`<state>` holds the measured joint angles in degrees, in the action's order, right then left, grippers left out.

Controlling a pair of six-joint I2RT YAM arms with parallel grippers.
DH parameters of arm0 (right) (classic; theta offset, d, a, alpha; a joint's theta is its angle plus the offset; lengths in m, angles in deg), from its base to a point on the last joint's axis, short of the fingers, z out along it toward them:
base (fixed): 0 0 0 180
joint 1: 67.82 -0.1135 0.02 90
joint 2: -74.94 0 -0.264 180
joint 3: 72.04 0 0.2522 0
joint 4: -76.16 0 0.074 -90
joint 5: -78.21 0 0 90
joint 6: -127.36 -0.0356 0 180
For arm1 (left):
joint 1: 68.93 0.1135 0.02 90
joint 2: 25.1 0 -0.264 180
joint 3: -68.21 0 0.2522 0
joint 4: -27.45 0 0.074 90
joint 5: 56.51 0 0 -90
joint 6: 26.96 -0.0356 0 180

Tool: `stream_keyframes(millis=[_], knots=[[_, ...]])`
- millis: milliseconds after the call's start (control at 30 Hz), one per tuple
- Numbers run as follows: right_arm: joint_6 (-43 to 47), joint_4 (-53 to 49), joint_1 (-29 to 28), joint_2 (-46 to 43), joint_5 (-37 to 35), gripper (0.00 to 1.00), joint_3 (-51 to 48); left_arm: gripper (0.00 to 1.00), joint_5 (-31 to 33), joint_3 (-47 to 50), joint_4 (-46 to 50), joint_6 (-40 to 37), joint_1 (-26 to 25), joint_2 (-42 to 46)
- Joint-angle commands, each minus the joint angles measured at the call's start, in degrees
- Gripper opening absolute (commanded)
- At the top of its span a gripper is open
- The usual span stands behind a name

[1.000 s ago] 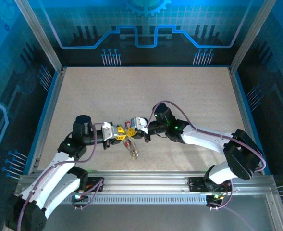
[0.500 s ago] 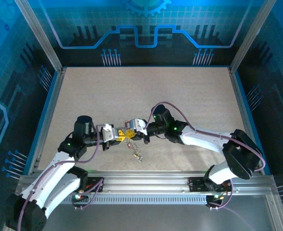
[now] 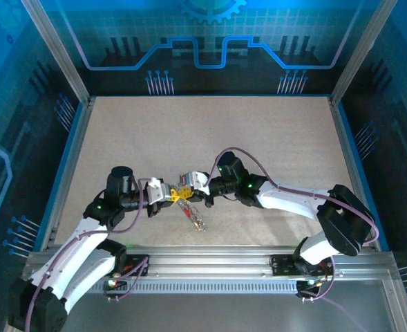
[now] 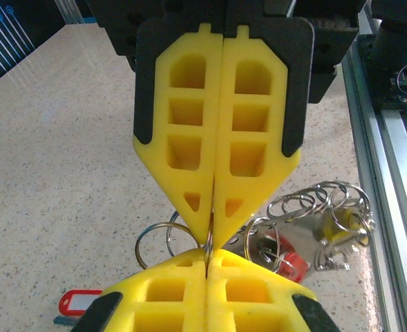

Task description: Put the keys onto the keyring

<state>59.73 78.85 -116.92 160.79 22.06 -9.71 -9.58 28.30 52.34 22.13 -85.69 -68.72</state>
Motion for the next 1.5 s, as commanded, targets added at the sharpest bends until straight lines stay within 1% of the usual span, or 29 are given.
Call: stream_keyframes(millis=[0,33,133,167,300,400,567,667,833,1000,1100,1167,1200,1267,1467], knots=[[2.5,-2.8,-1.0,-1.3,1.8,0.0,1.4,0.0,-2.2,-2.3,0.6,-2.0,-0.8,0.5],[3.1,-4.0,-0.7,-2.1,1.8,0.05,1.5,0.0,-2.4,-2.5,0.7,-2.0,-0.8,0.6],[4.6,-2.8,0.1,-5.7,0.8,0.18,-1.3,0.0,-3.5,-2.7,0.4,-1.4,-0.8,1.2],[5.2,-3.2,0.4,-6.5,0.7,0.19,-1.8,0.0,-3.7,-2.6,-0.2,-0.8,-0.8,1.4],[8.9,-7.1,1.2,-8.7,-0.6,0.19,-2.6,0.0,-7.0,-2.1,-2.5,0.4,-0.8,1.4],[12.9,-8.6,1.3,-9.8,-0.6,0.15,-3.6,0.0,-9.0,-1.8,-3.5,0.3,-0.8,0.7],[13.0,-8.4,1.2,-10.1,-3.1,0.15,-3.9,0.0,-11.0,-1.0,-6.6,1.8,-0.8,0.1],[13.0,-8.2,0.8,-10.4,-2.8,0.16,-4.3,0.0,-11.5,-0.6,-9.0,3.4,-0.8,-0.1],[13.1,-7.2,0.6,-10.8,-2.4,0.16,-5.6,0.0,-12.0,-0.4,-9.4,4.0,-0.8,-0.6],[12.1,-5.6,0.5,-10.9,-2.7,0.16,-6.2,0.0,-13.2,-0.8,-9.6,4.1,-0.8,-1.5],[9.6,-2.0,0.8,-10.9,-5.5,0.17,-7.0,0.0,-13.9,-0.9,-9.7,3.9,-0.8,-2.0],[7.7,-1.3,1.5,-10.7,-4.5,0.21,-7.0,0.0,-14.1,-1.0,-9.4,3.7,-0.8,-2.4],[6.9,0.4,1.8,-10.6,-3.4,0.23,-6.8,0.0,-14.2,-1.1,-8.9,3.2,-0.8,-2.5],[5.8,0.8,2.1,-10.2,-2.3,0.25,-6.5,0.0,-14.2,-1.2,-8.1,2.7,-0.8,-2.6],[2.8,2.7,2.9,-9.5,-1.4,0.26,-6.4,0.0,-14.7,-1.2,-7.8,2.3,-0.8,-2.7]])
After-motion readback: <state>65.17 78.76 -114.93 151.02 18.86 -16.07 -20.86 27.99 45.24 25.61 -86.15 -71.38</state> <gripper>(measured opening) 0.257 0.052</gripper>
